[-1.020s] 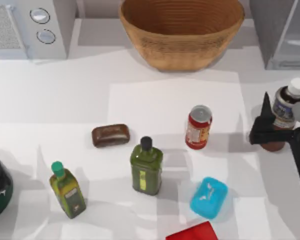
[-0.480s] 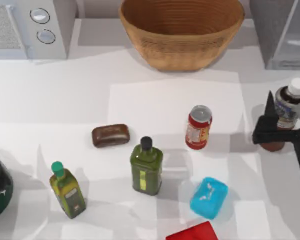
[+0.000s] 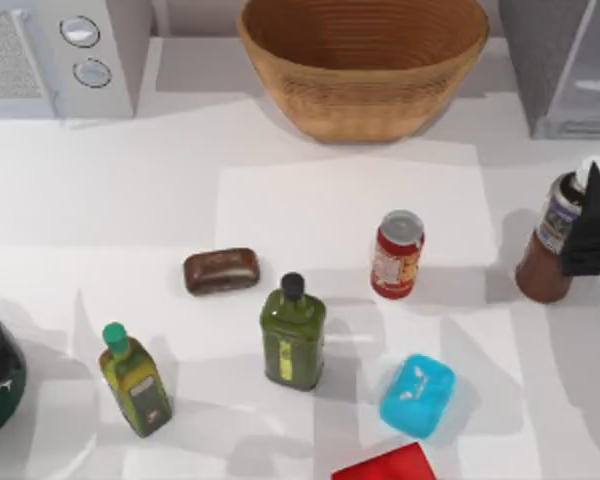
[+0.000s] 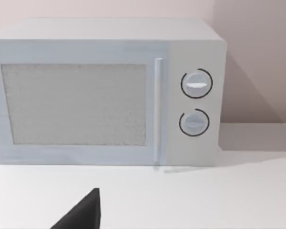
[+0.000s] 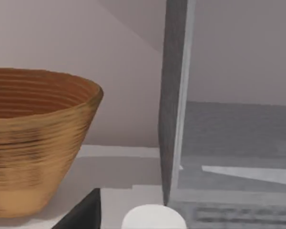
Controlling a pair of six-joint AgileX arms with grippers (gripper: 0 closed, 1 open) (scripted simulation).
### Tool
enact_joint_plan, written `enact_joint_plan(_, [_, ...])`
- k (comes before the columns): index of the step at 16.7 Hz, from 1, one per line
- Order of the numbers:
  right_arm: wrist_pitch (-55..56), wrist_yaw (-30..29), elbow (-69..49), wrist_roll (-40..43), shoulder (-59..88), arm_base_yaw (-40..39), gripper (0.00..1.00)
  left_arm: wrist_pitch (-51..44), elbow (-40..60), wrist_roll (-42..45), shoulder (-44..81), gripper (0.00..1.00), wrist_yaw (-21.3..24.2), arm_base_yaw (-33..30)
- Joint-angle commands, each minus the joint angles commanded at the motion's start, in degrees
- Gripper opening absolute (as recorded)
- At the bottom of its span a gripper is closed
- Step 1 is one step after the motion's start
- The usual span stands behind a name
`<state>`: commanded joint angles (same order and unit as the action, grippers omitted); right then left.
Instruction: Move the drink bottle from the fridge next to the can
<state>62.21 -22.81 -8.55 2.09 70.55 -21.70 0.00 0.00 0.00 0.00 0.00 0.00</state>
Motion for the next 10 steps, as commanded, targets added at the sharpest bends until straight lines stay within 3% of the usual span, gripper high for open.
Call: enact_joint_plan(10, [-46.85, 15.64, 6.3, -0.76, -52.4, 14.14, 1.0, 0.0, 0.0, 0.0, 0.0, 1.0, 0.0, 0.0])
